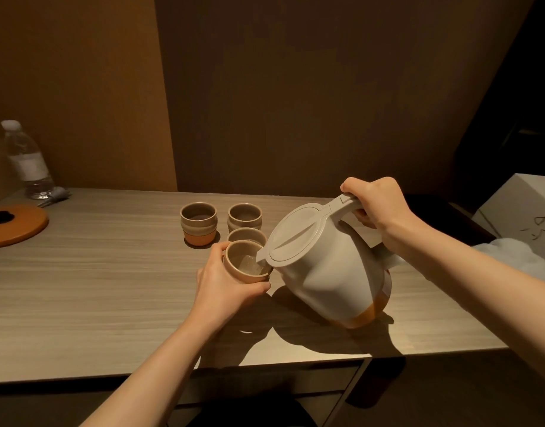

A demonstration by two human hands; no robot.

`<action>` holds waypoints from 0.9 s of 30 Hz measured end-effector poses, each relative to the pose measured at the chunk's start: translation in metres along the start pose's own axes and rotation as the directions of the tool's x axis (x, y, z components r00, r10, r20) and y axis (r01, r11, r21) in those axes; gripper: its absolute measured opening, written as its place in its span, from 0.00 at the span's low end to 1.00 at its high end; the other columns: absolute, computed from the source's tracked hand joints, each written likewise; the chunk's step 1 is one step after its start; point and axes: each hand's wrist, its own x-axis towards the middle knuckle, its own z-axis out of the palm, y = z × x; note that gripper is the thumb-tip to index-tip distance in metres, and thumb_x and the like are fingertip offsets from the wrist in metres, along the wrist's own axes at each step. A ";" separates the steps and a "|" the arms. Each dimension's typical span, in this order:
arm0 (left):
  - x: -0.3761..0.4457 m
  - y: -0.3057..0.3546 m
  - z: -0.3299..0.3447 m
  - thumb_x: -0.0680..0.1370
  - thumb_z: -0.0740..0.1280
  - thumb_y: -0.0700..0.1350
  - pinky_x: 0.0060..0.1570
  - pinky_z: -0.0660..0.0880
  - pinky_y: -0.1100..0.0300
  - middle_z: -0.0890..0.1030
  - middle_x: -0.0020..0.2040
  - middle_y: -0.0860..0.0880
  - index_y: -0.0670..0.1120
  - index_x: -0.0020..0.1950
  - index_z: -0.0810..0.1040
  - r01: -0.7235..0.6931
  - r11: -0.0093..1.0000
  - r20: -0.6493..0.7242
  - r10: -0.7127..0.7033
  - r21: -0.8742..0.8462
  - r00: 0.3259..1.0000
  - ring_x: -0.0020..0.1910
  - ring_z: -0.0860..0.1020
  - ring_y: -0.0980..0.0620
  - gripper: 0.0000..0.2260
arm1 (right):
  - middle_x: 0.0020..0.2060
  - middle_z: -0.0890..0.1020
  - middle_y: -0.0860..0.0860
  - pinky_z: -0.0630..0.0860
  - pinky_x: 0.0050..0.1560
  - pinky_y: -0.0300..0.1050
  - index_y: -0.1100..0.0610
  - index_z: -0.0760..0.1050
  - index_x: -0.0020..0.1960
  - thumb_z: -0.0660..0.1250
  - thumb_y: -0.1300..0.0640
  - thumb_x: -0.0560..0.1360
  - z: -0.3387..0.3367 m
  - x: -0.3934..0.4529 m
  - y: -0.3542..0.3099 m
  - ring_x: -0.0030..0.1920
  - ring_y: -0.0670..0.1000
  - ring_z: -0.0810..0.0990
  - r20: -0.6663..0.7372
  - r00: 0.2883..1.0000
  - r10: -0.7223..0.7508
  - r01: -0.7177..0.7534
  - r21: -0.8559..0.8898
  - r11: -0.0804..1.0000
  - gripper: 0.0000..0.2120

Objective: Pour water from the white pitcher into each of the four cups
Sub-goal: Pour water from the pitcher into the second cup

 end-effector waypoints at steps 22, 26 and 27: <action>0.004 0.006 -0.007 0.57 0.84 0.46 0.54 0.72 0.60 0.74 0.53 0.61 0.53 0.62 0.68 -0.040 0.996 -0.054 0.036 -0.075 0.998 0.56 0.74 0.56 0.39 | 0.18 0.69 0.46 0.61 0.21 0.35 0.58 0.71 0.28 0.65 0.55 0.73 -0.005 -0.006 0.012 0.18 0.42 0.64 0.007 0.997 0.081 -0.080 0.202 0.976 0.16; 0.007 0.013 -0.009 0.57 0.84 0.46 0.52 0.72 0.63 0.73 0.52 0.63 0.54 0.62 0.68 -0.039 0.994 -0.078 0.031 -0.099 0.996 0.55 0.74 0.58 0.38 | 0.17 0.69 0.45 0.61 0.20 0.34 0.57 0.70 0.28 0.65 0.56 0.73 -0.007 -0.008 0.014 0.17 0.42 0.65 -0.014 0.995 0.102 -0.093 0.290 0.952 0.16; 0.008 0.015 -0.009 0.57 0.84 0.46 0.52 0.72 0.62 0.74 0.52 0.62 0.54 0.62 0.68 -0.037 0.993 -0.081 0.028 -0.111 0.996 0.55 0.74 0.58 0.38 | 0.16 0.69 0.45 0.61 0.20 0.34 0.57 0.70 0.28 0.65 0.56 0.73 -0.008 -0.008 0.014 0.16 0.42 0.64 -0.024 0.994 0.105 -0.093 0.308 0.947 0.16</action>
